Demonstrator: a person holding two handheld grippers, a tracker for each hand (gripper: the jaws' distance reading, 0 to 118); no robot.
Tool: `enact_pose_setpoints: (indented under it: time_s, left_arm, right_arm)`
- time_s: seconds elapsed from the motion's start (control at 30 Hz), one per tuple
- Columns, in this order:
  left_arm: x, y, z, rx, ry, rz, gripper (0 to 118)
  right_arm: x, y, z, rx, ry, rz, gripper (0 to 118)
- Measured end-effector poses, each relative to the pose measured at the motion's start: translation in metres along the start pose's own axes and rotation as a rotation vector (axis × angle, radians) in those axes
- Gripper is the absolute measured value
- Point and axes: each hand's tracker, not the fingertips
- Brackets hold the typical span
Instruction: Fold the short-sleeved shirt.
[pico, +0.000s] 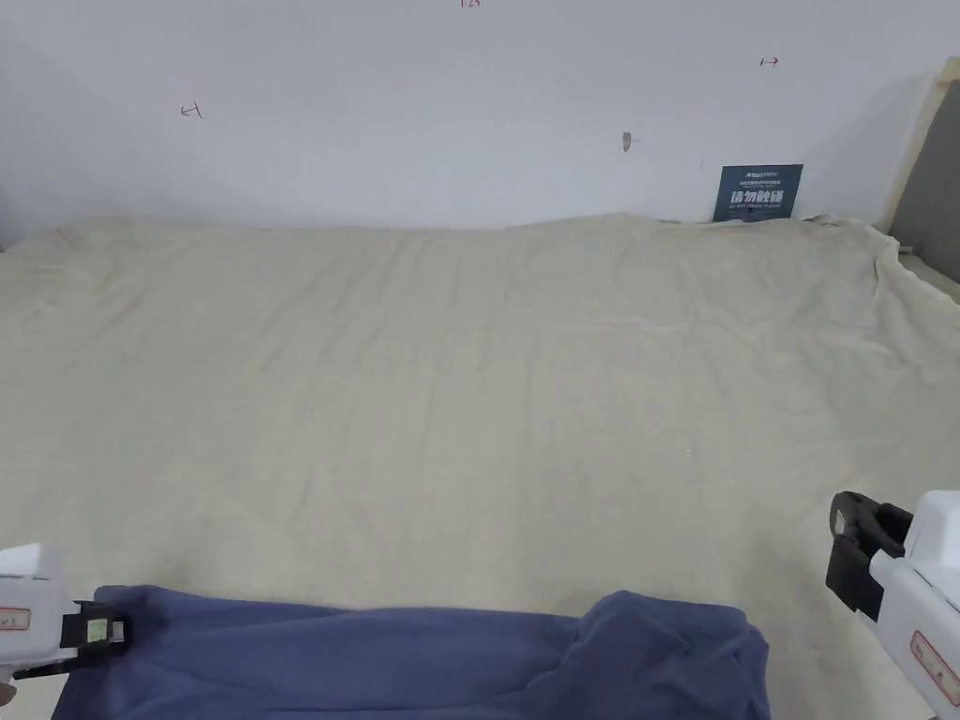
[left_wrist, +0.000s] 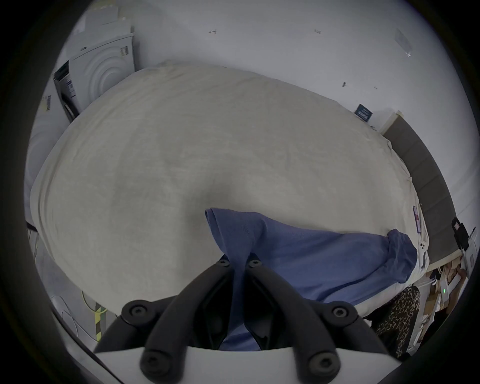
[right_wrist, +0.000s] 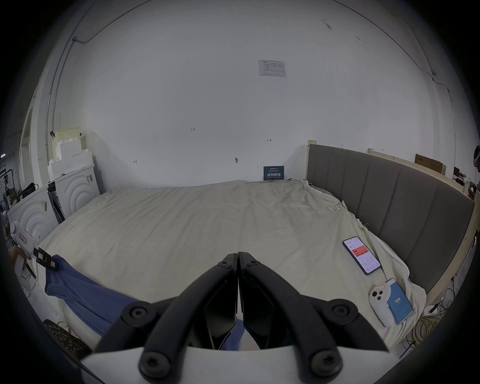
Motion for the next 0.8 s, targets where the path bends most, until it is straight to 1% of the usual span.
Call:
enact_pose_setpoints:
  time_s: [0.1,0.23,0.33,0.4,0.57,0.67,0.8]
  left_arm:
    - [0.021,0.001,0.011,-0.017,-0.029,0.025,2]
    - [0.070,0.003,0.025,-0.040,-0.219,0.042,2]
    - [0.111,0.006,0.022,-0.065,-0.322,-0.008,2]
    - [0.140,0.005,0.014,-0.074,-0.362,-0.031,2]
    - [0.196,0.000,-0.028,-0.135,-0.391,-0.054,2]
    - [0.218,-0.006,-0.065,-0.179,-0.405,-0.061,2]
    - [0.240,-0.021,-0.102,-0.231,-0.369,-0.032,2]
  right_arm:
    - [-0.002,-0.002,0.000,-0.002,0.012,-0.006,0]
    - [-0.004,-0.004,0.001,-0.005,0.026,-0.005,0]
    - [-0.004,-0.005,0.003,-0.003,0.033,-0.011,0]
    - [-0.003,-0.005,0.006,0.000,0.035,-0.014,0]
    - [-0.001,-0.003,0.012,0.006,0.038,-0.016,0]
    - [0.002,-0.004,0.013,0.008,0.034,-0.015,0]
    - [0.007,-0.006,0.016,0.007,0.027,-0.020,0]
